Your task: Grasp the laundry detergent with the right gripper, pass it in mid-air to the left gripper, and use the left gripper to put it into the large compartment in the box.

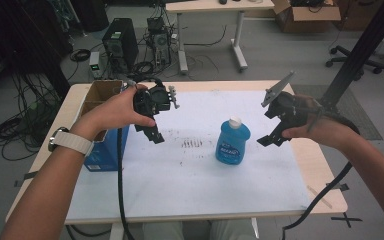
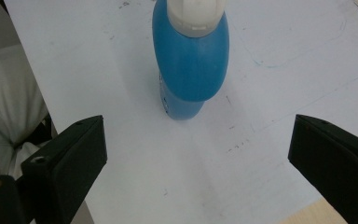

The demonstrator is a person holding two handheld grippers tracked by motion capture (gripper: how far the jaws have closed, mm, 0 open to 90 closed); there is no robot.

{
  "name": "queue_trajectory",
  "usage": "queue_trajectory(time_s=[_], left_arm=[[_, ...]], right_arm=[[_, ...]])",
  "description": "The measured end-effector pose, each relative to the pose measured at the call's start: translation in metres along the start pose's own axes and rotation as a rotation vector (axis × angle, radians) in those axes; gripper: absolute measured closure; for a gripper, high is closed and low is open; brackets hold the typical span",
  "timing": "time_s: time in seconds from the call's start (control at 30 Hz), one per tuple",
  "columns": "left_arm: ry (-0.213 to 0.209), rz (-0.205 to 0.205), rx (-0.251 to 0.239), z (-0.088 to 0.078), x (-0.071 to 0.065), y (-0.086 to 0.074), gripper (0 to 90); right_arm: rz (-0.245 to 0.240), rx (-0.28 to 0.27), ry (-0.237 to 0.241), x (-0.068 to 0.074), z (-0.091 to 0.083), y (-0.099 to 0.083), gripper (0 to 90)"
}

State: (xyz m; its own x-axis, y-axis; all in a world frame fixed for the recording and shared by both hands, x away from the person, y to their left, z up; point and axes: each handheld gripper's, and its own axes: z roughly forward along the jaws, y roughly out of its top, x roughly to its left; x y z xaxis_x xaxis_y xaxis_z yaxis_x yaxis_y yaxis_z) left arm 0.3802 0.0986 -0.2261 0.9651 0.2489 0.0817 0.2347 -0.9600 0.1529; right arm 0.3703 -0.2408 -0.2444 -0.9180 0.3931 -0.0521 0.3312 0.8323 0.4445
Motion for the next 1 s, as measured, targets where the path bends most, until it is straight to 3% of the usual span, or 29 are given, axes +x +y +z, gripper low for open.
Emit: queue_trajectory(time_s=[0.47,1.0], left_arm=[[0.001,-0.005,-0.002,0.001,0.0,0.002,7.6],[-0.002,-0.011,0.003,0.003,0.002,0.003,7.6]], right_arm=[[0.01,-0.081,0.004,-0.004,0.013,-0.015,3.9],[0.007,-0.114,0.023,-0.006,0.036,-0.026,3.8]])
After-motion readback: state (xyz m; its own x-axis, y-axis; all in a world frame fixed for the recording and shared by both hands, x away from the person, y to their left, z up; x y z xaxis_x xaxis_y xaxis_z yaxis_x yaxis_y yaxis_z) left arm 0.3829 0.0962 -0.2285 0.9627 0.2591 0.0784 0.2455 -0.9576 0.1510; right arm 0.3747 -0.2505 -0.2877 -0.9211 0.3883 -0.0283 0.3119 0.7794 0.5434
